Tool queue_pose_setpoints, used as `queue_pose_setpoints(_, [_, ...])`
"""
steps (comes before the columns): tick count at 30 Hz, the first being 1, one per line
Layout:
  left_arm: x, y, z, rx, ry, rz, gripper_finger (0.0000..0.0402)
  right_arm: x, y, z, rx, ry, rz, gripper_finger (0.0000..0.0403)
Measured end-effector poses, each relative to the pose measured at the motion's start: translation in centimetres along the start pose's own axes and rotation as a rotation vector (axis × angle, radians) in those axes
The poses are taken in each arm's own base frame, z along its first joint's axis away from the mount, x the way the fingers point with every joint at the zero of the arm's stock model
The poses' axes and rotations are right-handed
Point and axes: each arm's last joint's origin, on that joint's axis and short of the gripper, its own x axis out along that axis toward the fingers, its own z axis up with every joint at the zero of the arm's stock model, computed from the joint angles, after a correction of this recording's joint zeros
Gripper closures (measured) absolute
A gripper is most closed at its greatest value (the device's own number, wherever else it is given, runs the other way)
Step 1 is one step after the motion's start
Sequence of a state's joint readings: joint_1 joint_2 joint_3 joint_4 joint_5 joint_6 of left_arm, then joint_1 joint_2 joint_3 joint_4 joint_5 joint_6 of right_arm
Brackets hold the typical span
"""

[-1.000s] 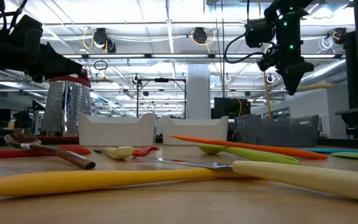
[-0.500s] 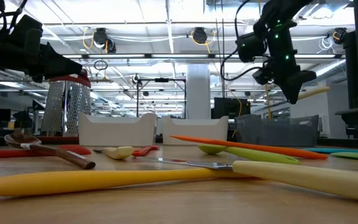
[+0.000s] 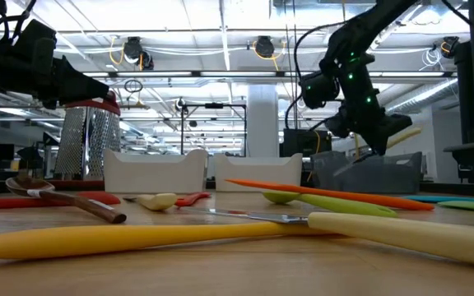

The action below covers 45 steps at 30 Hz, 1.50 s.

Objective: Pick & Place Kitchen Items
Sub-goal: Put the yellow knife into the black bin

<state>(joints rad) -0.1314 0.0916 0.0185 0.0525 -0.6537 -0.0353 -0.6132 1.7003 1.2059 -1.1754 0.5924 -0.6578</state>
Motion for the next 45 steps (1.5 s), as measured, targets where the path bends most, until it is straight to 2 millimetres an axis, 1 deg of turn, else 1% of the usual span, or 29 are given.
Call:
queue_pose_setpoints(5, [0.0,0.0,0.0,0.000,0.000,0.000,0.0295,0.6,-0.2,0.7,-0.014,0.030,-0.037,0.0359])
queue_pose_setpoints(10, [0.0,0.0,0.0,0.005,0.002,0.000,0.0295,0.5,-0.3,1.3,-0.010,0.009,-0.079,0.0356])
queue_pose_setpoints(16, [0.0,0.0,0.0,0.006,0.002,0.000,0.0295,0.3,-0.3,1.7,-0.051,-0.021,-0.102,0.0354])
queue_pose_setpoints(19, [0.0,0.0,0.0,0.006,0.002,0.000,0.0295,0.2,-0.3,1.9,-0.077,-0.030,-0.112,0.0345])
queue_pose_setpoints(26, [0.0,0.0,0.0,0.007,0.002,0.000,0.0295,0.2,-0.4,2.0,-0.073,-0.034,-0.116,0.0325])
queue_pose_setpoints(33, [0.0,0.0,0.0,0.008,0.002,0.000,0.0295,0.2,-0.4,2.0,-0.041,-0.035,-0.125,0.0293])
queue_pose_setpoints(35, [0.0,0.0,0.0,0.008,0.003,0.000,0.0295,-0.1,-0.4,1.9,-0.040,-0.014,-0.163,0.0285])
queue_pose_setpoints(39, [0.0,0.0,0.0,0.011,0.002,0.000,0.0295,-1.3,0.0,1.7,-0.050,0.024,-0.268,0.0278])
queue_pose_setpoints(45, [0.0,0.0,0.0,0.029,0.003,0.000,0.0295,-4.1,1.6,1.1,-0.058,-0.055,-0.337,0.0286])
